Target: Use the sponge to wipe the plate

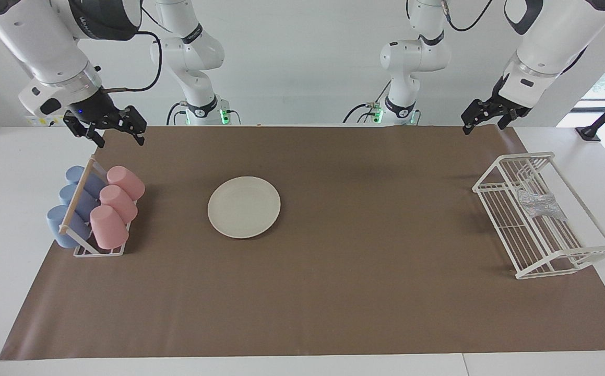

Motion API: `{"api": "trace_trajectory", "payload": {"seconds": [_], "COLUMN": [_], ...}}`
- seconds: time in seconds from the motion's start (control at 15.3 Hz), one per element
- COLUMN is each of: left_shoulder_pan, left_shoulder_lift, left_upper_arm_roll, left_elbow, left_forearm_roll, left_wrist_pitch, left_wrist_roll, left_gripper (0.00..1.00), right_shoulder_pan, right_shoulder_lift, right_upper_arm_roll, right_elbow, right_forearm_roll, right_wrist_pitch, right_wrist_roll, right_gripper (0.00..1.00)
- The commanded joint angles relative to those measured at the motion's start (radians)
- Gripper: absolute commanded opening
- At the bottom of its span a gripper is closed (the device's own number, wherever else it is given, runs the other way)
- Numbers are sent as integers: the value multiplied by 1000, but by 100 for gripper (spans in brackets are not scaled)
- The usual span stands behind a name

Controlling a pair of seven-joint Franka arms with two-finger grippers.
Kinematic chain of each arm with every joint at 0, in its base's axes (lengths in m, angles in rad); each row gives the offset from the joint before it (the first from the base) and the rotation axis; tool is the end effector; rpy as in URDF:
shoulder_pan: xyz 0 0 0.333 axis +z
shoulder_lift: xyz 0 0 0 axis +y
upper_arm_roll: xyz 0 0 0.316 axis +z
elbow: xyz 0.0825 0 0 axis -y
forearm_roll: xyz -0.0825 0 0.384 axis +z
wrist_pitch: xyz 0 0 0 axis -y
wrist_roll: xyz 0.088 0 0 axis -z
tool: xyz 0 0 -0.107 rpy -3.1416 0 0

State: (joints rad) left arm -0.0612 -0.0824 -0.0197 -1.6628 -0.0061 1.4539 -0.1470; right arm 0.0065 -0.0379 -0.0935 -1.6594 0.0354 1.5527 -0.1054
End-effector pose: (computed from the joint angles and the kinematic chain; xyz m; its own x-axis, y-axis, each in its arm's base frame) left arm 0.5130 -0.0427 0.6163 0.9899 0.0663 -0.1255 0.0650 -0.9978 -0.0140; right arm 0.5369 -0.0439 0.6020 0.9977 0.0195 -0.0644 0.0165 -0.9988 -0.0459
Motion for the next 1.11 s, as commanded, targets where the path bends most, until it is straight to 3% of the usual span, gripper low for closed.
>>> {"api": "trace_trajectory", "payload": {"seconds": [0.0,0.2,0.52,1.05], "left_shoulder_pan": [-11,-23,-46,-35], "left_shoulder_lift": [-33,-23,23,12], "left_upper_arm_roll": [6,37,34,30], "left_elbow": [-42,-25,54,40], "left_forearm_roll": [-75,-95,-2,-5], "left_wrist_pitch": [49,50,-6,2], "left_wrist_roll": [7,-14,-16,-16], "left_gripper": [100,100,100,100], "right_shoulder_pan": [-5,-7,-7,-7], "right_shoulder_lift": [-7,-7,-7,-7], "right_upper_arm_roll": [9,9,20,31], "right_elbow": [-3,-3,-3,-3], "right_forearm_roll": [-9,-9,-8,-8], "right_wrist_pitch": [12,12,9,10], "right_wrist_roll": [-10,-10,-10,6], "right_gripper": [100,100,100,100]}}
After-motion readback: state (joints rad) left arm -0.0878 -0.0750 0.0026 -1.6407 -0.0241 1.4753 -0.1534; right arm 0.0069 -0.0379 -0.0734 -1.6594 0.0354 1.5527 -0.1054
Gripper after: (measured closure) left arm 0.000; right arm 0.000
